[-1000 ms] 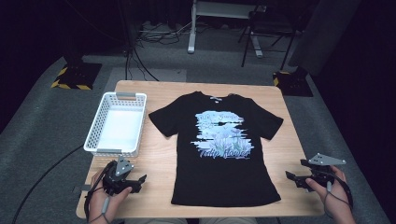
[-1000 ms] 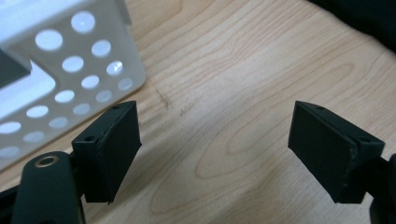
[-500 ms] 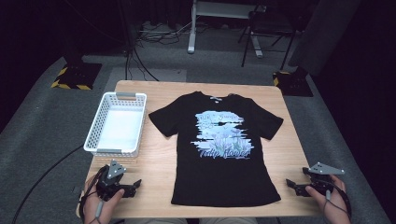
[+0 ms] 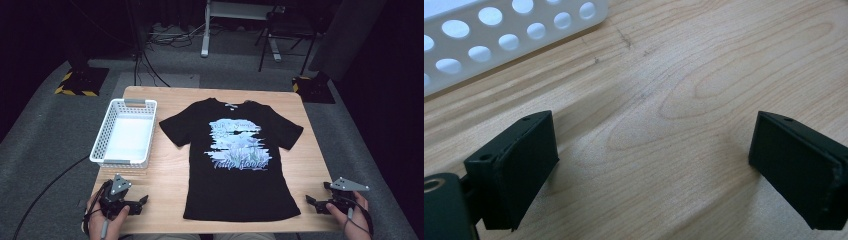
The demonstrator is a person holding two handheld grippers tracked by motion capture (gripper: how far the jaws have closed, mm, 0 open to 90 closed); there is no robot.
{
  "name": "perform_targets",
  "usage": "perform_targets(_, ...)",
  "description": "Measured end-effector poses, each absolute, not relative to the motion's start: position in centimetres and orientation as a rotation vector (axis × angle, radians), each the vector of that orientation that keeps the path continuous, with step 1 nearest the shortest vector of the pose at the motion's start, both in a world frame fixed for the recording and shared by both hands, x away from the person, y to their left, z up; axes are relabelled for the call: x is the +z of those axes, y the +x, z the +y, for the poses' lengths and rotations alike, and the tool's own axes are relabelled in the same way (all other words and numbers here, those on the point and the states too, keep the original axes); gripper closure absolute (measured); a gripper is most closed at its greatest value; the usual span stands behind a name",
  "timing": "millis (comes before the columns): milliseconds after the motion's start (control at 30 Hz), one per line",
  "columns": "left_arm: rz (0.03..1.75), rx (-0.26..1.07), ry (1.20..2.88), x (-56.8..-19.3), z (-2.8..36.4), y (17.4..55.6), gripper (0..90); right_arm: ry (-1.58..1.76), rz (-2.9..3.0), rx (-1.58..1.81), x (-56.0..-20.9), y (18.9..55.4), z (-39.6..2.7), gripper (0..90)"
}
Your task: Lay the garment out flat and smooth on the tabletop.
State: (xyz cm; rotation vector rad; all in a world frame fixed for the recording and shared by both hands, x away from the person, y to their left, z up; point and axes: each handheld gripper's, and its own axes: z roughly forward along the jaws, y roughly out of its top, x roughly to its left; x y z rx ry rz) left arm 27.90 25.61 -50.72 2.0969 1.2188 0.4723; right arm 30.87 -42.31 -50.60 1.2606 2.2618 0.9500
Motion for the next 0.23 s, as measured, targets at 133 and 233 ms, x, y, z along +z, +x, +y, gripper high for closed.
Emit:
perform_targets(133, 1.219, 0.472, 2.097, -50.72, 25.61, 27.90, 5.3, 1.261, 2.263, 0.950, -50.60, 30.89, -42.31, 3.3)
perform_targets(233, 1.218, 0.472, 2.097, -50.72, 25.61, 27.90, 5.2, 1.259, 2.264, 0.950, -50.61, 30.88, -42.30, 3.2)
